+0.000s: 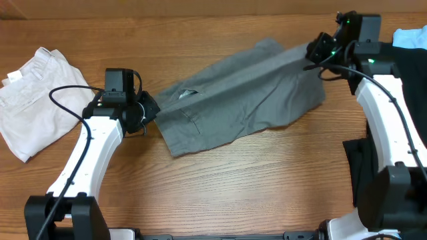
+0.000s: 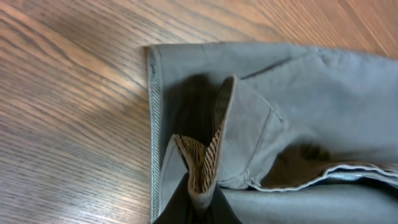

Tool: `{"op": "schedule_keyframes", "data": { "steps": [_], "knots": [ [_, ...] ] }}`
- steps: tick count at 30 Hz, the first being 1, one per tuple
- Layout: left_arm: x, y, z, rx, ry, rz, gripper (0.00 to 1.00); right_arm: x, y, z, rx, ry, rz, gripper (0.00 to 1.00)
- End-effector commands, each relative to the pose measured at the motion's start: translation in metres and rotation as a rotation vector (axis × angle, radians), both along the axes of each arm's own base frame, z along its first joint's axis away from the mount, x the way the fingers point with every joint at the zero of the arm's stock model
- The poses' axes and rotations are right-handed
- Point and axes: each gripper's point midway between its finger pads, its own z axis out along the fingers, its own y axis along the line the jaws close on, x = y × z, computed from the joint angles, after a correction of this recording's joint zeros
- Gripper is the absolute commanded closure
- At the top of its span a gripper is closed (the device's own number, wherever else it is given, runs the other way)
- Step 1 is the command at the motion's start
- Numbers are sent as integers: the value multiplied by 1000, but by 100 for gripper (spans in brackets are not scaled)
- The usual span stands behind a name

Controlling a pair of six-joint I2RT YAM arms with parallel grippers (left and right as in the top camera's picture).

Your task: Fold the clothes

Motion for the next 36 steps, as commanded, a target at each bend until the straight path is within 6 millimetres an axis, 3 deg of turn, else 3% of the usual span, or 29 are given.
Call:
{"op": "schedule_keyframes", "data": {
  "steps": [1,5,9,15,22,27,29,30,32,33,36],
  "knots": [
    [1,24,-12,58,42,152,95,20,1,5,-85,-68,4,96],
    [-1,33,-21,83,72,223,93,34,11,-11,-115,-74,0,96],
    [2,44,-27,136,72,274,91,43,11,-15,-114,-96,-2,96],
    [2,44,-42,140,107,275,86,49,11,-20,-114,-104,-2,95],
    [11,47,-43,142,74,305,87,58,12,-8,-111,-168,-5,95],
    [15,48,-41,140,60,309,81,61,12,-6,-111,-181,-5,93],
    [15,49,-41,146,58,312,64,62,12,-7,-109,-183,-4,80],
    [16,49,-40,148,53,312,57,63,13,-8,-107,-184,-1,64],
    [20,49,-38,153,38,297,55,63,13,-7,-107,-187,0,33],
    [23,49,-35,163,29,272,52,64,13,-5,-113,-199,4,26],
    [20,55,-24,206,50,263,52,63,5,-8,-131,-188,-5,21]
  ]
}}
